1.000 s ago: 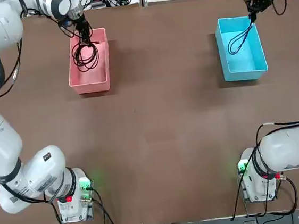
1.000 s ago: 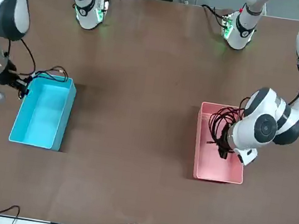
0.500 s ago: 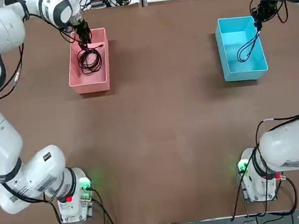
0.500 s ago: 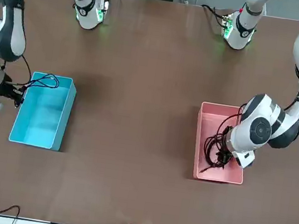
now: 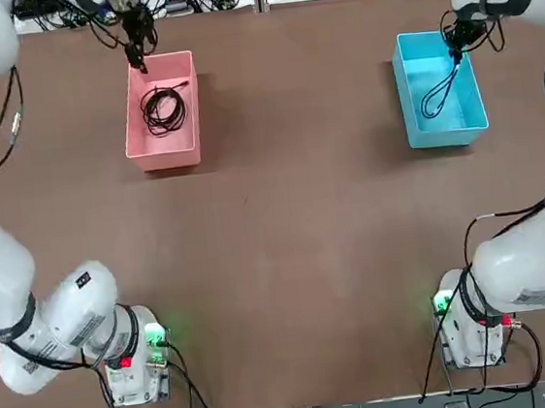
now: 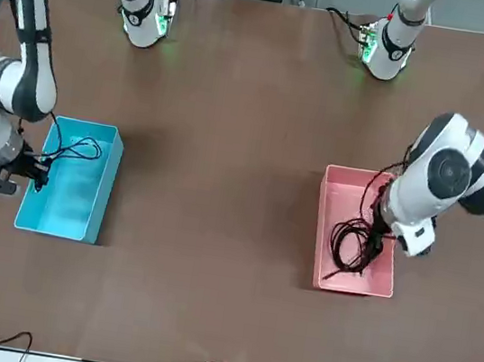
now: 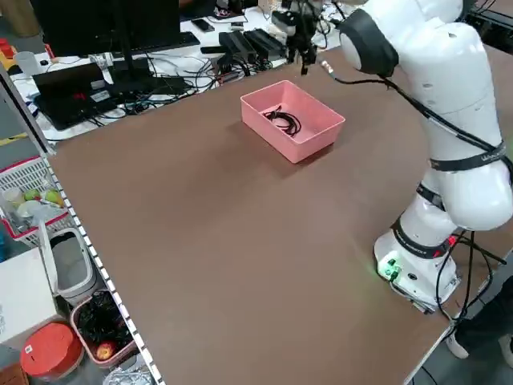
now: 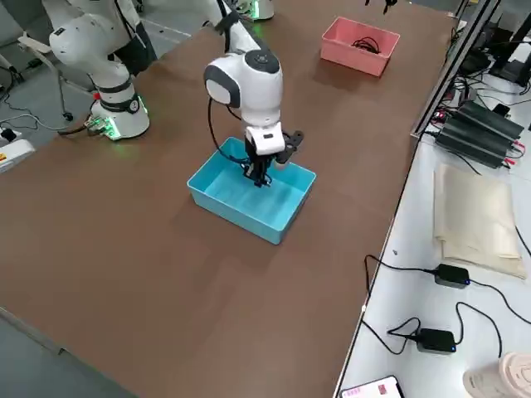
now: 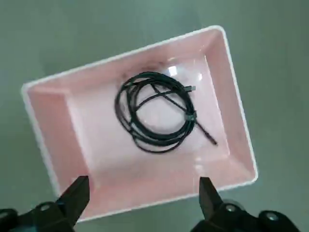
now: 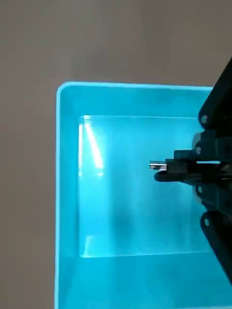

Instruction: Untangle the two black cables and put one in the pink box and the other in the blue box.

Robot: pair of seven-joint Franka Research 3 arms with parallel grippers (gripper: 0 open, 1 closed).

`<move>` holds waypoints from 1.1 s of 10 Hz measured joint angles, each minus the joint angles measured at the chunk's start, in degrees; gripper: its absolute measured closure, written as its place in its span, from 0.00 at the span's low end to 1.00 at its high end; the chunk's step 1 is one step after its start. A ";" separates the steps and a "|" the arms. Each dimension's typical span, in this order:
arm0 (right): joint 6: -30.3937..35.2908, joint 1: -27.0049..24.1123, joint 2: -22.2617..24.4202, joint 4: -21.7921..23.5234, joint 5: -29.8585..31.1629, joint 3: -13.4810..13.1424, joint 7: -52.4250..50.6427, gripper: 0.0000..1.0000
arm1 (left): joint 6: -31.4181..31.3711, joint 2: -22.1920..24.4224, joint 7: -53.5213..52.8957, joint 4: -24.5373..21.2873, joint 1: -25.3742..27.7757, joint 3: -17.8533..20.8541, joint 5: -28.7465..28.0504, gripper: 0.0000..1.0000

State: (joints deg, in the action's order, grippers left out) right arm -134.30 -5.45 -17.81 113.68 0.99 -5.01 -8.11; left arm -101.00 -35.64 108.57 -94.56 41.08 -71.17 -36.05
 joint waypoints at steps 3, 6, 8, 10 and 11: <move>-0.33 0.58 -0.81 -0.14 0.00 0.01 0.25 0.85 | 3.33 2.39 -10.52 0.29 7.14 -6.77 1.65 0.00; -0.77 1.30 -0.80 -0.33 0.00 0.04 0.74 0.42 | 3.41 15.47 -35.57 3.72 -2.53 10.36 21.09 0.00; -0.60 1.47 -0.78 -1.26 -0.01 0.04 1.46 0.13 | 3.92 24.63 -50.99 4.31 -14.97 26.39 28.16 0.00; 3.77 2.52 -0.43 -4.24 -0.01 0.08 2.39 0.00 | 4.80 28.33 -62.89 4.29 -20.92 33.13 29.66 0.00; 9.15 3.08 0.21 -7.39 -0.01 0.10 2.76 0.00 | 5.10 29.50 -71.45 4.29 -23.64 37.10 31.23 0.00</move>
State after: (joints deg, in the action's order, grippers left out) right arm -125.14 -2.36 -17.60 106.29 0.98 -4.91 -5.35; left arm -95.90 -6.14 37.12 -90.26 17.43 -34.07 -4.82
